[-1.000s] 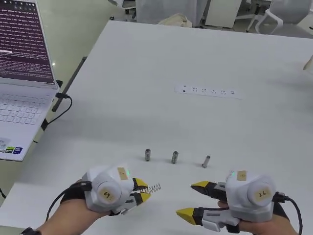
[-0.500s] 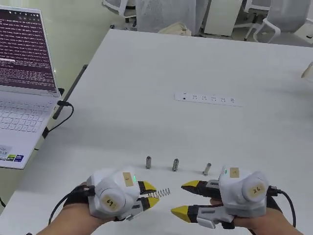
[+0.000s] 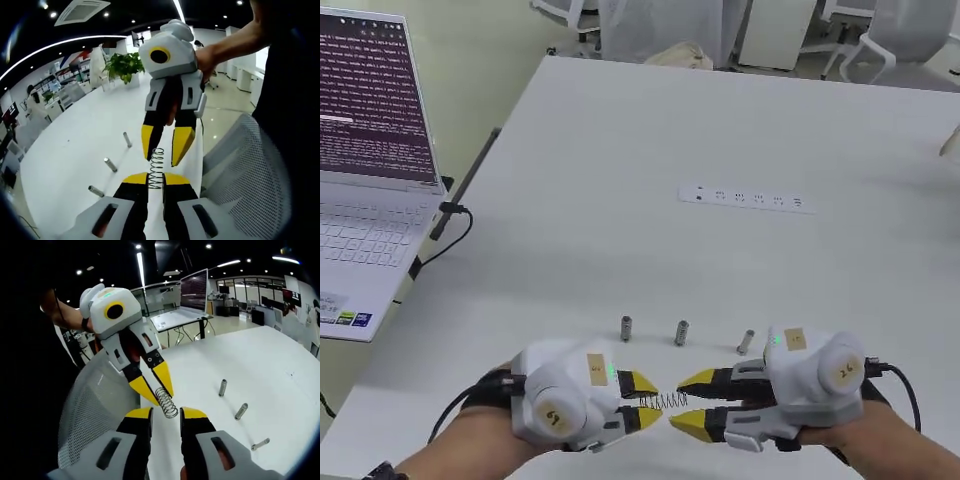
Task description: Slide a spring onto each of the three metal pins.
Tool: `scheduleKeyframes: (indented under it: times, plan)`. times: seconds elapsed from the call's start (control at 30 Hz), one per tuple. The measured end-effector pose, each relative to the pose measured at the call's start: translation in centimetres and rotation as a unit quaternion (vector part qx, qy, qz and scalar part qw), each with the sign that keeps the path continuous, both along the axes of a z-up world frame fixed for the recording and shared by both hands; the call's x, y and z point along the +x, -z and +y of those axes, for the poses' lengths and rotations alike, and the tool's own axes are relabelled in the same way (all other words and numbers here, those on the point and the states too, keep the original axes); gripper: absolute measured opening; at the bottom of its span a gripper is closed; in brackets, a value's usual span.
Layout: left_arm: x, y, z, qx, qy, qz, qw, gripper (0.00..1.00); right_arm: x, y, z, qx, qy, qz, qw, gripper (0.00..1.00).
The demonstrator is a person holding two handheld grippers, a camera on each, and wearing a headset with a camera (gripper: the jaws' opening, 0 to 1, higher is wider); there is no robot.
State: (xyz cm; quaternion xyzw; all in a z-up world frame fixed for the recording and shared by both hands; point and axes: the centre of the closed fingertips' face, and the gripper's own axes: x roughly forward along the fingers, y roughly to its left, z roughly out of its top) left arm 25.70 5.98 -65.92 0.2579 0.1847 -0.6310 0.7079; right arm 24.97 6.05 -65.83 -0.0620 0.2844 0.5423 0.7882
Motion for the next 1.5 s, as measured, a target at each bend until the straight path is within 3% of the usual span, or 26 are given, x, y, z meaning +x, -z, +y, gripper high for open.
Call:
scheduleKeyframes:
  times: [0.33,0.63,1.03,1.5]
  plan:
    - [-0.9,-0.3,-0.4,0.002,0.028,-0.001,0.9996,0.02,-0.5,-0.2,0.3,0.000,-0.031,-0.005,0.9995,0.10]
    - [-1.2,0.0,-0.7,0.008,0.036,-0.003,0.9993,0.02,-1.0,-0.2,0.3,-0.007,-0.048,-0.005,0.9988,0.08]
    - [-1.0,0.4,-2.2,-0.001,0.035,-0.004,0.9994,0.03,-0.8,-0.4,-0.9,-0.074,-0.071,-0.020,0.9945,0.08]
    - [-0.4,0.5,-3.3,-0.005,0.034,-0.009,0.9994,0.03,-0.3,-1.2,-1.4,-0.122,-0.096,-0.037,0.9873,0.08]
